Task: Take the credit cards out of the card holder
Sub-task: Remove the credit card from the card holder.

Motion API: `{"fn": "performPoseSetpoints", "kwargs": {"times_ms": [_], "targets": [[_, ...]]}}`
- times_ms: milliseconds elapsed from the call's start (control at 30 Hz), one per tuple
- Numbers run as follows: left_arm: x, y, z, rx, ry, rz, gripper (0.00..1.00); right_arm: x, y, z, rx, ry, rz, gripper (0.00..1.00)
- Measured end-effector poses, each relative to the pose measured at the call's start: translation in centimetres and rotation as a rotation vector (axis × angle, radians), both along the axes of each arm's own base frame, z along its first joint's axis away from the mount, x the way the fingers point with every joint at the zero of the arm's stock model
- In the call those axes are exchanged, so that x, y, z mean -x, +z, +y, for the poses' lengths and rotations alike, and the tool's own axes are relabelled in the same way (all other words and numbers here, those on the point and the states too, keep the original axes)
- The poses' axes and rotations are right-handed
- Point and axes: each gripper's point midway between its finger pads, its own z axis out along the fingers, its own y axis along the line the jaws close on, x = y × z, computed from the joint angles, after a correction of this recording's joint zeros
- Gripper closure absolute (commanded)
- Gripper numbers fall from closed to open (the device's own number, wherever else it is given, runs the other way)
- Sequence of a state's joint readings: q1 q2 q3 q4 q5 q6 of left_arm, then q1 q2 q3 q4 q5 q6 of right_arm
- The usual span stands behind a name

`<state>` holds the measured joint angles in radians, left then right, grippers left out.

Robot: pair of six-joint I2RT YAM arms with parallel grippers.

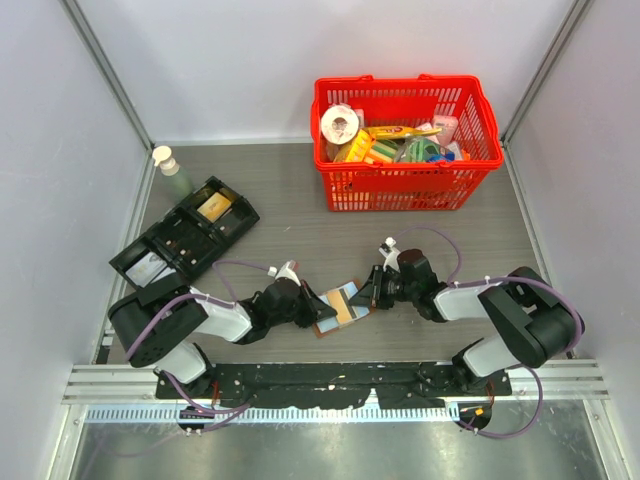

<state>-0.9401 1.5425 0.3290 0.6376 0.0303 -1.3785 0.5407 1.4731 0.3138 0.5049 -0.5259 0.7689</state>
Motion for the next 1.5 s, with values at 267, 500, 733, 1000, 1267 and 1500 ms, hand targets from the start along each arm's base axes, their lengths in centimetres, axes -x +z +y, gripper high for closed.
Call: {"fn": "performPoseSetpoints", "kwargs": {"times_ms": [267, 500, 733, 1000, 1267, 1500], "targets": [[0.0, 0.0, 1.0, 0.005, 0.038, 0.004, 1.00, -0.3, -0.2, -0.6, 0.042, -0.033, -0.007, 0.90], [-0.3, 0.2, 1.0, 0.028, 0.051, 0.003, 0.74, -0.4, -0.3, -0.7, 0.050, -0.037, -0.005, 0.90], [-0.6, 0.6, 0.5, 0.053, 0.050, -0.016, 0.72, -0.4, -0.3, -0.7, 0.051, -0.037, -0.004, 0.90], [-1.0, 0.4, -0.2, 0.077, 0.043, -0.028, 0.72, -0.4, -0.3, -0.7, 0.050, -0.036, -0.003, 0.90], [-1.1, 0.9, -0.7, 0.107, 0.028, -0.046, 0.83, -0.4, -0.3, -0.7, 0.050, -0.036, -0.003, 0.90], [-1.2, 2.4, -0.8, 0.127, 0.023, -0.074, 0.94, -0.4, -0.3, -0.7, 0.050, -0.036, -0.002, 0.90]]}}
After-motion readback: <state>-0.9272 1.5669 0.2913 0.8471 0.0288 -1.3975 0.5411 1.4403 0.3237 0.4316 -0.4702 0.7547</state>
